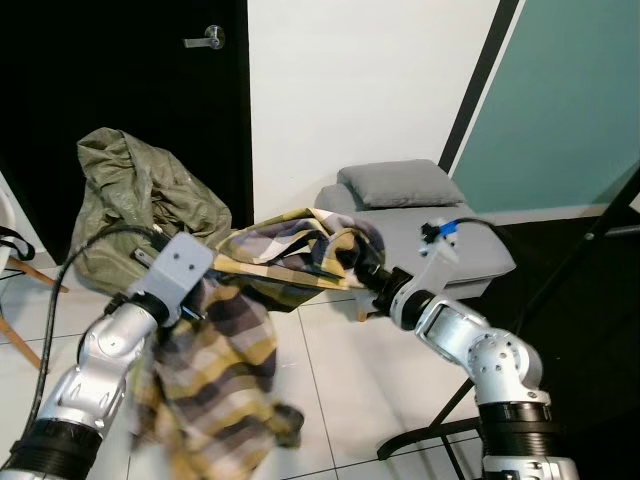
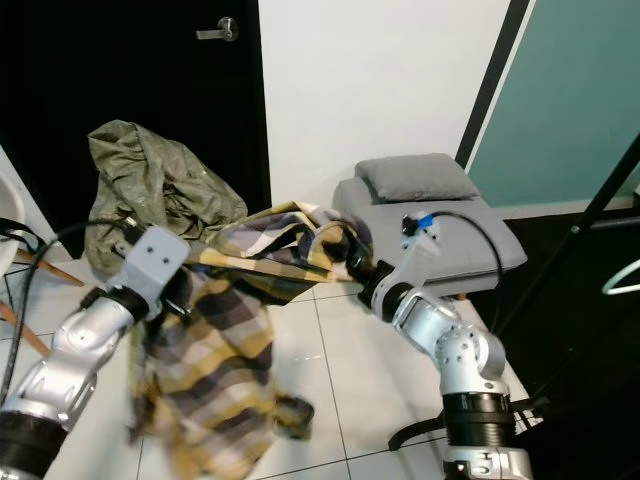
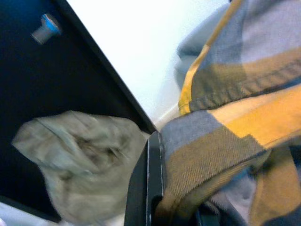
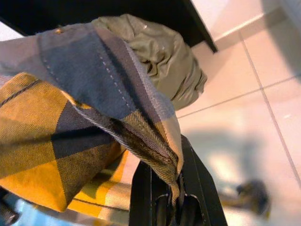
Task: Hang hanger
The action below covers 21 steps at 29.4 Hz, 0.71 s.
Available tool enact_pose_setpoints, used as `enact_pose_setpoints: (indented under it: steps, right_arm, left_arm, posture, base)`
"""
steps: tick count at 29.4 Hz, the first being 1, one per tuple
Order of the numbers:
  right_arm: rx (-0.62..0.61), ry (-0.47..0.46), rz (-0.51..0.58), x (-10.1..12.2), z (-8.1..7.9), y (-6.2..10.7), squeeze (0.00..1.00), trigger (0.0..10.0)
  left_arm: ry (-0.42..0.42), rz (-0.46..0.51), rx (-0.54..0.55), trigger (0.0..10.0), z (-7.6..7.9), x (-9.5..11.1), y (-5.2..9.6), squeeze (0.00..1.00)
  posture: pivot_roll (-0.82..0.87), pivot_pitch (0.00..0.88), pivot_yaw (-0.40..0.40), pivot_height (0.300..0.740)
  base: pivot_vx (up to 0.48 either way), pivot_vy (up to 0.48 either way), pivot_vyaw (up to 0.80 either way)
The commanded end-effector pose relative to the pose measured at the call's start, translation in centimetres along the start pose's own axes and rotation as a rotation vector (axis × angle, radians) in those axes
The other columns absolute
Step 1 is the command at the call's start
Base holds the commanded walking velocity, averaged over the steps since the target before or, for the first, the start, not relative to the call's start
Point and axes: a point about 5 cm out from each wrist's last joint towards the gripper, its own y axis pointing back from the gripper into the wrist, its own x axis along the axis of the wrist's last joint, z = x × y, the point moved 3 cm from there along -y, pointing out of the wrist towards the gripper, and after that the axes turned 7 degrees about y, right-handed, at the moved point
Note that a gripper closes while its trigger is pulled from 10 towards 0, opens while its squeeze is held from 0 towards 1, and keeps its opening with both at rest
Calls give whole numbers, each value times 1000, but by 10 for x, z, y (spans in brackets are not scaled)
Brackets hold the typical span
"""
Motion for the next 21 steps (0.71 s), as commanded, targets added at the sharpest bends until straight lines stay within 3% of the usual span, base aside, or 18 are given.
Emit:
enact_pose_setpoints:
  steps: [1, 2, 3, 4, 5, 9, 10, 11, 12, 13, 15, 17, 18, 19, 20, 21]
  right_arm:
    - [-136, 13, 3, -6, 31, 8, 0, 0]
    - [-135, 13, -3, -9, 31, 8, 329, 0]
    - [-123, 15, 0, -11, 30, 7, 576, 0]
    - [-123, 15, 0, -11, 30, 7, 576, 0]
    - [-101, 31, 2, -14, 25, 6, 1000, 3451]
    - [-95, 38, 4, -14, 25, 5, 1000, 3451]
    - [-98, 64, 1, -16, 25, 4, 1000, 10000]
    - [-98, 64, 1, -16, 25, 4, 1000, 10000]
    - [-260, 187, 3, -13, 49, 4, 0, 10000]
    - [-260, 187, 3, -13, 49, 4, 0, 10000]
    - [-347, 215, 54, -3, 64, 8, 0, 10000]
    - [-322, 198, 86, 1, 65, 10, 0, 10000]
    - [-306, 196, 91, 2, 65, 10, 82, 10000]
    - [-306, 196, 91, 2, 65, 10, 82, 10000]
    - [-256, 214, 89, 0, 61, 11, 1000, 10000]
    - [-220, 227, 87, -1, 58, 12, 1000, 10000]
  left_arm:
    - [27, -8, 76, 0, -36, 10, 5, 0]
    - [42, 6, 43, 0, -35, 19, 2, 0]
    - [55, 12, 26, 0, -34, 24, 0, 0]
    - [55, 12, 26, 0, -34, 24, 0, 0]
    - [143, 17, 16, 0, -30, 30, -5, 0]
    - [167, 14, 13, 0, -29, 31, -6, 0]
    - [214, -28, -26, 0, -22, 27, -7, 0]
    - [214, -28, -26, 0, -22, 27, -7, 0]
    - [255, -131, -80, 0, -10, 13, -9, 0]
    - [255, -131, -80, 0, -10, 13, -9, 0]
    - [303, -166, -77, 0, -10, 9, -10, 0]
    - [341, -168, -82, 0, -12, 12, -10, 0]
    - [355, -167, -87, 0, -13, 14, -10, 0]
    - [355, -167, -87, 0, -13, 14, -10, 0]
    - [375, -169, -95, 0, -14, 15, -10, 0]
    - [388, -171, -101, 0, -14, 17, -9, 0]
  posture:
    - [32, 140, -50, 740]
    - [32, 140, -50, 740]
    - [35, 137, -46, 740]
    - [35, 137, -46, 740]
    - [34, 136, -43, 740]
    - [34, 136, -43, 740]
    - [34, 135, -42, 740]
    - [34, 135, -42, 740]
    - [38, 132, -40, 740]
    - [38, 132, -40, 740]
    - [38, 132, -39, 740]
    - [34, 132, -36, 740]
    - [34, 132, -36, 740]
    - [34, 132, -36, 740]
    - [38, 132, -37, 740]
    - [39, 133, -37, 740]
  base:
    - [0, 0, 0]
    - [0, 0, 0]
    - [0, 0, 0]
    - [0, 0, 0]
    - [0, 0, 0]
    - [0, 0, 0]
    - [0, 0, 0]
    - [0, 0, 0]
    - [0, 0, 0]
    - [0, 0, 0]
    - [0, 0, 0]
    - [0, 0, 0]
    - [0, 0, 0]
    - [0, 0, 0]
    - [0, 0, 0]
    - [0, 0, 0]
